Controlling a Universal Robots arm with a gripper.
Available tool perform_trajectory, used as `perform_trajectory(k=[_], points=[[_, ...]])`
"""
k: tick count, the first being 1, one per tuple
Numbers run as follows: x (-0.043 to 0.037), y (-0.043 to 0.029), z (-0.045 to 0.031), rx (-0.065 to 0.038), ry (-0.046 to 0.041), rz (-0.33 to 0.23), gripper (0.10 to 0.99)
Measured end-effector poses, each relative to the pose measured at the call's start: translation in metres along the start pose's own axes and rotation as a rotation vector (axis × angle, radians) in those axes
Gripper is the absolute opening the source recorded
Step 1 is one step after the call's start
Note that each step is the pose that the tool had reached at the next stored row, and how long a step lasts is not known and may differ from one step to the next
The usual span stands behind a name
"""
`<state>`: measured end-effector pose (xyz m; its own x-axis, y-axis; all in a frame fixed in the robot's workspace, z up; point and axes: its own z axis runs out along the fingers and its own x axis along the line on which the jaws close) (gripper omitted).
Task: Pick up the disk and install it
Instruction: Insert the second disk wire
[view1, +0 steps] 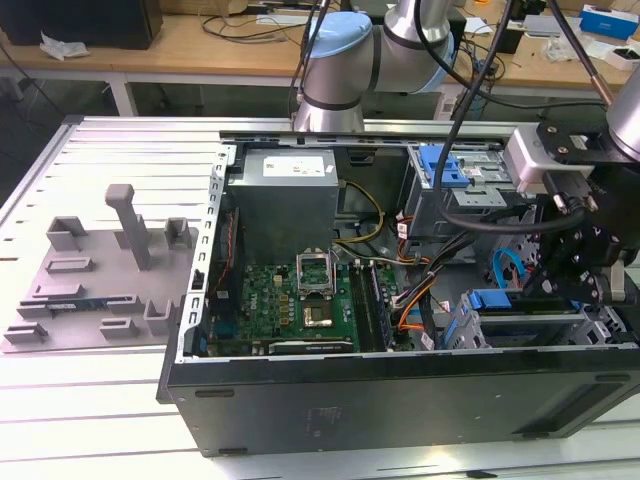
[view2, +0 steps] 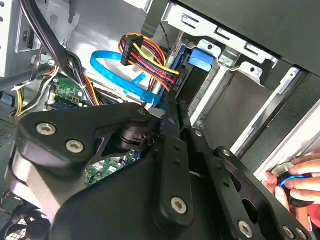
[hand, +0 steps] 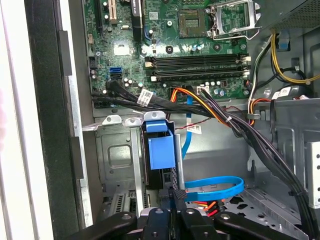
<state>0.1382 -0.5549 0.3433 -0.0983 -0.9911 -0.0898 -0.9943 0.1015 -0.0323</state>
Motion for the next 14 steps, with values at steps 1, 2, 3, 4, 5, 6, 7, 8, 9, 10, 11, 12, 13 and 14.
perform_trajectory(k=[1,2,3,4,5,6,7,8,9,10,11,12,13,14], points=[[0.0000,0.0000,-0.0001,0.000,0.0002,0.000,0.173],[0.0000,0.0000,-0.0003,0.000,0.0003,0.000,0.173],[0.0000,0.0000,-0.0003,0.000,0.0003,0.000,0.173],[0.0000,0.0000,-0.0003,0.000,0.0003,0.000,0.173],[0.0000,0.0000,-0.0003,0.000,0.0004,0.000,0.173],[0.0000,-0.0001,-0.0003,0.000,0.0004,0.000,0.184],[0.0000,-0.0001,-0.0002,0.001,0.0004,0.000,0.243],[0.0000,-0.0001,-0.0002,0.001,0.0004,0.000,0.243],[0.0000,0.0000,-0.0002,0.001,0.0002,0.000,0.302],[0.0000,0.0000,-0.0002,0.001,0.0001,0.000,0.424],[-0.0001,0.0000,-0.0002,0.001,-0.0002,0.000,0.424],[-0.0001,-0.0001,-0.0016,0.001,0.0001,0.000,0.424],[-0.0003,-0.0001,-0.0034,0.001,0.0001,0.000,0.490],[-0.0006,-0.0002,-0.0050,0.001,0.0001,0.000,0.490]])
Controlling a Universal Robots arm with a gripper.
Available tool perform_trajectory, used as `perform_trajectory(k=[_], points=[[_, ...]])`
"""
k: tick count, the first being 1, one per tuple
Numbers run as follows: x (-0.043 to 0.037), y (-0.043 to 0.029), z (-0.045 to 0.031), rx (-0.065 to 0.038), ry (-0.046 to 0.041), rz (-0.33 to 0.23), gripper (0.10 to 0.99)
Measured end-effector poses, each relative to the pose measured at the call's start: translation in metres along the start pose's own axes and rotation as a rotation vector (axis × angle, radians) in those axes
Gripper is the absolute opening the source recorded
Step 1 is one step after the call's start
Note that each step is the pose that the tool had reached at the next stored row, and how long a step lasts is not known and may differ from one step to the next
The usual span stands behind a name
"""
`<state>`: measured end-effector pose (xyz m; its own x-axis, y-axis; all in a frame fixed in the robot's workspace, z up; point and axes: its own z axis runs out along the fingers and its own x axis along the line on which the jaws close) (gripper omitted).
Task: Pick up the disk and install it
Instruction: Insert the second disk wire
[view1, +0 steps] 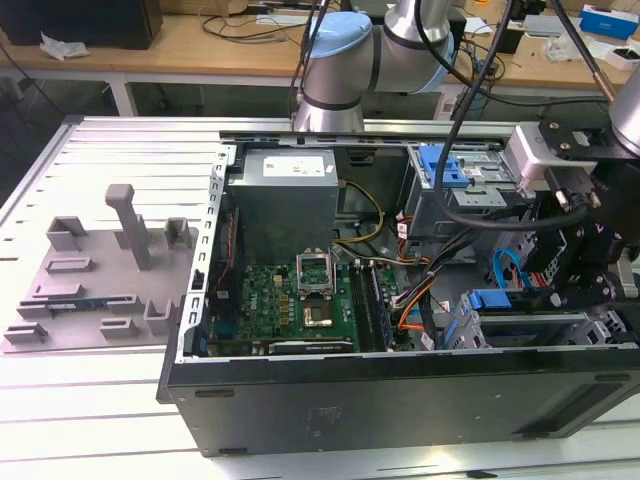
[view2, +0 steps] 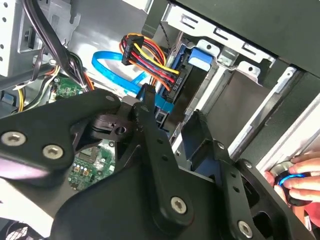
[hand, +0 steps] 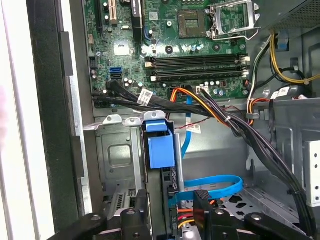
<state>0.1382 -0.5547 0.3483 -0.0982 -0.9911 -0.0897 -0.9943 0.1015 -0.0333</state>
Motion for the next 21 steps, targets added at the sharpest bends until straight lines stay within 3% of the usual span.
perform_trajectory(k=[5,7,10,15,18,19,21], points=[[-0.0092,0.0001,-0.0208,0.001,0.0035,0.000,0.490],[-0.0123,0.0003,-0.0257,0.001,0.0046,0.000,0.490],[-0.0179,0.0027,-0.0320,0.004,0.0068,-0.001,0.490],[-0.0214,0.0103,-0.0338,0.010,0.0094,-0.001,0.475],[-0.0215,0.0109,-0.0338,0.011,0.0092,-0.001,0.286],[-0.0215,0.0110,-0.0338,0.011,0.0093,-0.001,0.106],[-0.0214,0.0110,-0.0338,0.011,0.0093,-0.001,0.106]])
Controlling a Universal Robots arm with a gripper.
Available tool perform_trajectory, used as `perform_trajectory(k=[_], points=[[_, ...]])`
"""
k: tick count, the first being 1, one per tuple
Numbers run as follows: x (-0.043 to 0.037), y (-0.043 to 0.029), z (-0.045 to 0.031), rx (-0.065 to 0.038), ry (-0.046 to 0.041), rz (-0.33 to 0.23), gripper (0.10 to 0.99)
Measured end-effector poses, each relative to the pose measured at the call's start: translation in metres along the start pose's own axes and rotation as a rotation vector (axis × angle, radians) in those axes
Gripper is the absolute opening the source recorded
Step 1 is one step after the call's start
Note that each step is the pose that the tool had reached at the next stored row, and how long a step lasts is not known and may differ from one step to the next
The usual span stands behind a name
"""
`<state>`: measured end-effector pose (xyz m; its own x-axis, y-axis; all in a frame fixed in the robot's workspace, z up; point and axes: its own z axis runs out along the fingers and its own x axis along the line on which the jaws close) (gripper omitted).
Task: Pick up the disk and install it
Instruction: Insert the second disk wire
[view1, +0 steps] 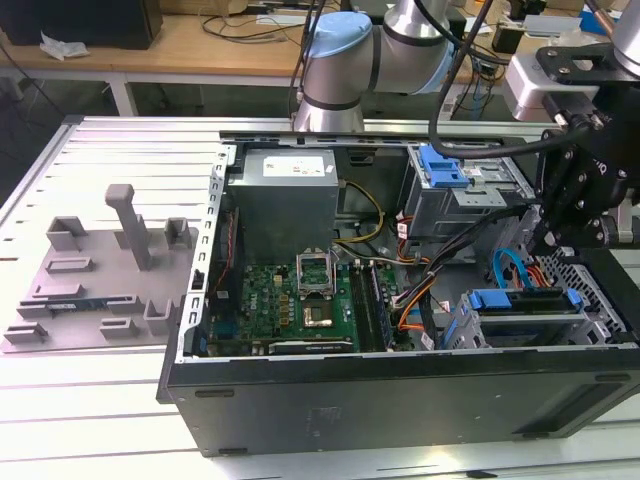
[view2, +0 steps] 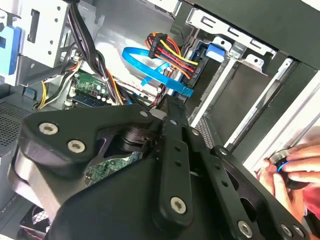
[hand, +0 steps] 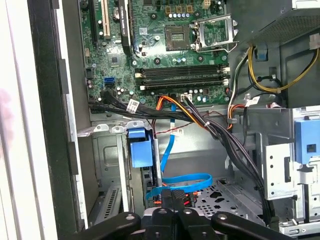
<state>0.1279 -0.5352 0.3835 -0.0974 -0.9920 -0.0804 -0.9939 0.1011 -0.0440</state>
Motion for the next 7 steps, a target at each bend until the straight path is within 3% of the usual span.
perform_trajectory(k=[7], points=[[-0.0001,0.0000,0.0000,0.000,0.0000,0.000,0.106]])
